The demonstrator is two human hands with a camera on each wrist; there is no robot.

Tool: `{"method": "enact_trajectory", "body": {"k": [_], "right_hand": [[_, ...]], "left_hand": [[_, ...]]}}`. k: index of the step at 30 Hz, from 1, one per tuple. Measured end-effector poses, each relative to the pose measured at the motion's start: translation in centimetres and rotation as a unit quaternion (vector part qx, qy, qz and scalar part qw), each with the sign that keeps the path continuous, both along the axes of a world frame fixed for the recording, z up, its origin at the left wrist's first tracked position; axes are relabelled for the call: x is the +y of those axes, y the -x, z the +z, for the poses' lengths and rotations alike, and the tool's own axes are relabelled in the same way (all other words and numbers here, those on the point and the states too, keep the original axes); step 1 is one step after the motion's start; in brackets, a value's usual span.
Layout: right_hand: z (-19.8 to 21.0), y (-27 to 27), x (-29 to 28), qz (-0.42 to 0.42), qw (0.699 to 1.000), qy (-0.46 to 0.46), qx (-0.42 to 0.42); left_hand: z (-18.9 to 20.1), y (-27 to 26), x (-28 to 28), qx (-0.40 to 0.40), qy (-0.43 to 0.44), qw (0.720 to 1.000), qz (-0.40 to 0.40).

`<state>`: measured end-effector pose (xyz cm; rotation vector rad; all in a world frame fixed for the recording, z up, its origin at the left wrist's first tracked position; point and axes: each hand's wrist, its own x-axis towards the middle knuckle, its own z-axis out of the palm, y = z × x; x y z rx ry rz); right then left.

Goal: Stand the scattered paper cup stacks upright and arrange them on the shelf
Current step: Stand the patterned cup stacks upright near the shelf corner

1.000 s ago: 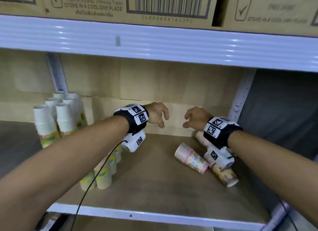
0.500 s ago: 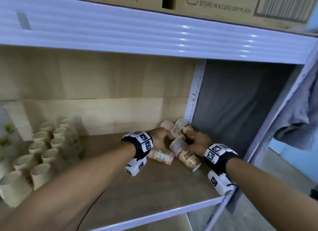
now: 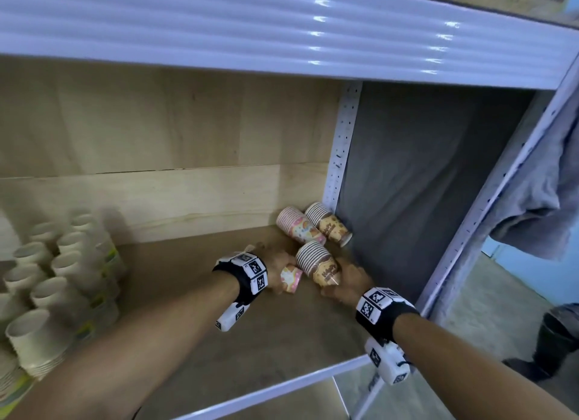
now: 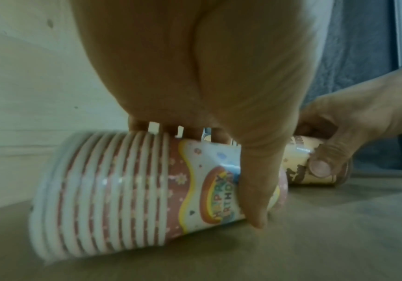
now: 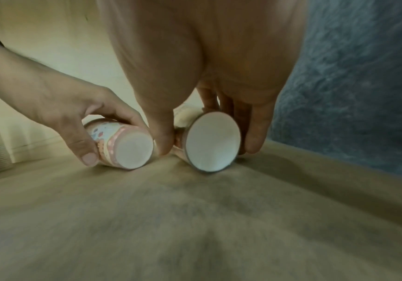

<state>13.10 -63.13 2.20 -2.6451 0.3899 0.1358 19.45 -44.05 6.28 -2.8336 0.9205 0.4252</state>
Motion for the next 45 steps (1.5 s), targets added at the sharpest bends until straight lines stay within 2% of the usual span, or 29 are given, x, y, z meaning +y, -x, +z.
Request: {"method": "enact_trajectory", "body": {"k": [8,14,20,26,32,35,45], "right_hand": [[0.2,0.0,0.0,-0.006,1.0,-0.007,-0.013],[2.0,0.1,0.0,-0.01,1.0,0.002,-0.009],[5.1,-0.3,0.8,-0.004,0.999,0.031,-0.039],[8.1,-1.4,3.4,0.045,0.994,0.071,-0.064],[10.3,-3.3,6.5,0.117,0.987,0.087,-0.068],[11.3,-4.2,8.5,0.162,0.979,0.095,-0.075],[11.3,-6.8,16.5,0.258,0.96,0.075,-0.081]], "left_hand": [[-0.4,-0.3,0.3,0.013,0.019,1.0,0.021],[-0.1,-0.3,1.1,0.029,0.083,0.994,0.062],[2.4,-0.3,2.1,0.024,0.19,0.979,0.069],[5.2,-0.6,4.3,0.009,0.237,0.966,0.099],[8.2,-0.7,7.2,0.019,0.218,0.968,0.125],[9.1,-0.9,8.7,-0.001,0.194,0.97,0.145],[10.4,-0.5,14.9,-0.03,0.128,0.967,0.218]]}}
